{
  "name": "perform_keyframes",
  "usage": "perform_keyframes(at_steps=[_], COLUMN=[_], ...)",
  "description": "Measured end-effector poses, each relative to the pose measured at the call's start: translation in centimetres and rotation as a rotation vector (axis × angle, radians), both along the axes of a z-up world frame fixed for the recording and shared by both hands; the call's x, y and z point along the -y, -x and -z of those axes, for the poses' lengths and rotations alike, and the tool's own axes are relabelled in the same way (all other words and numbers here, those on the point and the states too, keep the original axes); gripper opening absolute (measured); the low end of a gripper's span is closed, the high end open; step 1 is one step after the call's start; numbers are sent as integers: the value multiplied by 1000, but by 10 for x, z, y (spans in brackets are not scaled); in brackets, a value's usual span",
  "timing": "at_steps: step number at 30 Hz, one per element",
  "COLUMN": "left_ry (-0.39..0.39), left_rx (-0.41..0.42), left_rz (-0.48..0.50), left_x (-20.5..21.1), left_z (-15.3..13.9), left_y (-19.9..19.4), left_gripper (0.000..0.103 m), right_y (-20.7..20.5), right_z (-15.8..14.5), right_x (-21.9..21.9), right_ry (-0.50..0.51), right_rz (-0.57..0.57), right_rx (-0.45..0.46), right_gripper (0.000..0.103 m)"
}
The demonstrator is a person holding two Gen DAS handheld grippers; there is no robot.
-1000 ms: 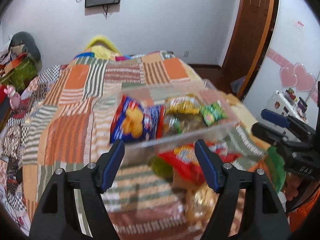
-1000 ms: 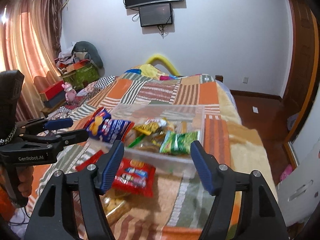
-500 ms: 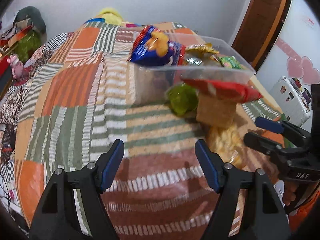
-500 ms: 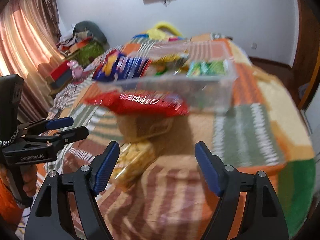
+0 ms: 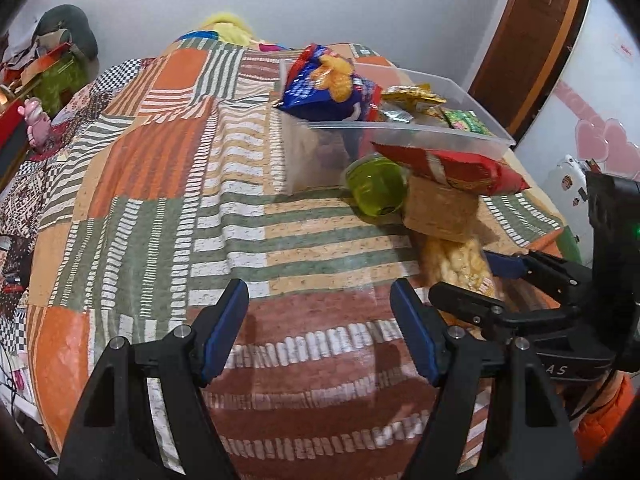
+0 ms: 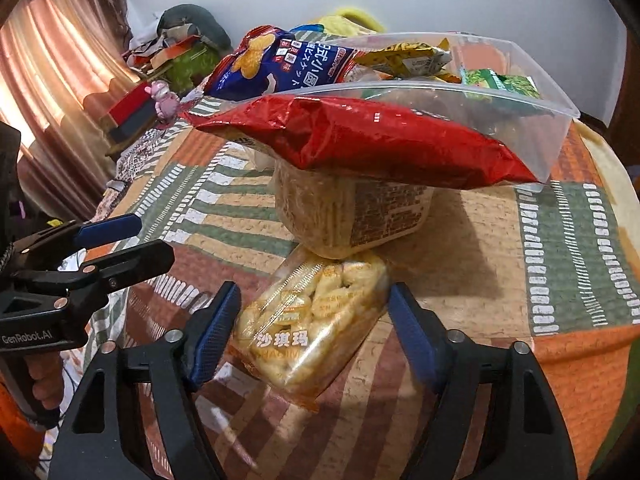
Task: Organize snacks
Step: 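Grasp red cartoon cracker bag with left tool while right grasps clear biscuit-roll pack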
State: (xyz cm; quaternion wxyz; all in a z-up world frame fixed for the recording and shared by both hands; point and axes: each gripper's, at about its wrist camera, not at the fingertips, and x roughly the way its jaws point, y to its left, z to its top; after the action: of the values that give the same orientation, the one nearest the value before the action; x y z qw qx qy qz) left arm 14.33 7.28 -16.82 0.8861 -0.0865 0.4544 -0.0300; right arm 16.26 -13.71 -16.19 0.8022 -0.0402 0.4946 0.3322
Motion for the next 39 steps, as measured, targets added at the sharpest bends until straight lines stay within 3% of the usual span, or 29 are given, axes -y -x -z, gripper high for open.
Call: perform_keyframes(at_steps=[6,11,18,24,31,39], left_ry=[8,25,29,9,-20,-151], left_rx=[21,54,75,59,19,29], left_rz=[53,80,95,115,145,162], left_x=[23,43,64,80,98,120], left_z=[-12,-26,-38,-29,-9,7], left_y=[-6,-13,-30,-48,-68,-76], left_gripper=[74,86,91,95,100,103], right_y=[9,17,26,14,-6,-5], right_z=[-5,-12,-22,-32,-24,-15], right_x=[25,39,61,88,104,104], right_ry=[-31,-33,-2,51,19,-8], right_rz=[-15,-17,7,156,228,234], right_rx=[1,30,98,195,163,128], right_gripper=[47,42,41,41,42,48])
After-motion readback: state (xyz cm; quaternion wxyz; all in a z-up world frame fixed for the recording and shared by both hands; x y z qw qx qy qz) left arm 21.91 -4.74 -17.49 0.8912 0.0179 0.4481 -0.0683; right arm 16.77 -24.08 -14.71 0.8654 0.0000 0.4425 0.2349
